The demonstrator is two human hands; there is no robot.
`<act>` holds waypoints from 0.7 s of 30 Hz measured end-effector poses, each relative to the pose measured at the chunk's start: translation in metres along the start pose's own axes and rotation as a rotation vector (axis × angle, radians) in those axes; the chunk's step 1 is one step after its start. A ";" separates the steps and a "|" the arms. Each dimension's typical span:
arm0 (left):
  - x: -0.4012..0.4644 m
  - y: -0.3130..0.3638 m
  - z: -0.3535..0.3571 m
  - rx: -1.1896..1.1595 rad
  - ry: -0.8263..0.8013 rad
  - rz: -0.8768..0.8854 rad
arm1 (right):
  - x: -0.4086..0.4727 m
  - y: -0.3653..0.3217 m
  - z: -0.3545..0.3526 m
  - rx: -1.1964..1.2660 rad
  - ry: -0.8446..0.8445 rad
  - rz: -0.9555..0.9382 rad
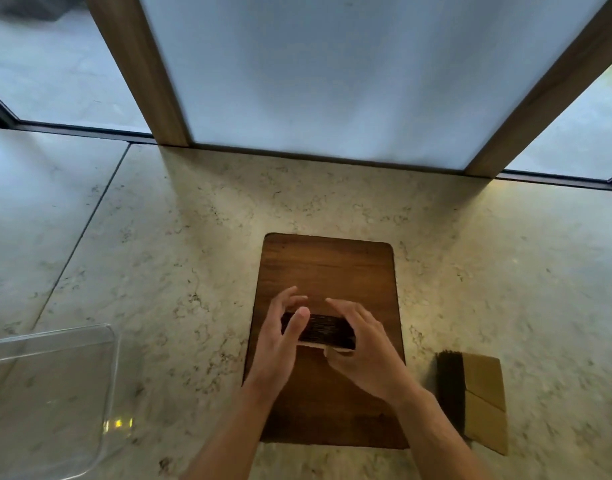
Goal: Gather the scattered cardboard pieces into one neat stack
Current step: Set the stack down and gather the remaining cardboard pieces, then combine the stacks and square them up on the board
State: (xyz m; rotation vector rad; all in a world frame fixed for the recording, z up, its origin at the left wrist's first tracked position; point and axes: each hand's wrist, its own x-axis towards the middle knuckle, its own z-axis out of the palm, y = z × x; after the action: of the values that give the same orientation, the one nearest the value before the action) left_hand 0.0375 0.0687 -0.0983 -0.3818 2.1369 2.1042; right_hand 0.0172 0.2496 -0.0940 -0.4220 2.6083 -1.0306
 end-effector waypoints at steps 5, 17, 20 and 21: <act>0.015 -0.013 0.027 -0.086 0.350 -0.060 | -0.002 -0.003 0.034 0.770 0.357 0.244; 0.024 -0.037 0.049 0.119 0.546 -0.028 | 0.024 -0.003 0.058 0.596 0.548 0.340; 0.029 -0.036 0.050 0.086 0.532 -0.064 | 0.021 0.011 0.029 0.243 0.296 0.204; 0.029 -0.034 0.049 0.068 0.499 -0.070 | 0.016 0.014 0.017 0.068 0.198 0.138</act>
State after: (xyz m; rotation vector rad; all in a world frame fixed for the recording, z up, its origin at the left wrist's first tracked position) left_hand 0.0137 0.1146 -0.1403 -1.0533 2.3875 2.0511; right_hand 0.0069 0.2430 -0.1182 -0.1265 2.7189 -1.1621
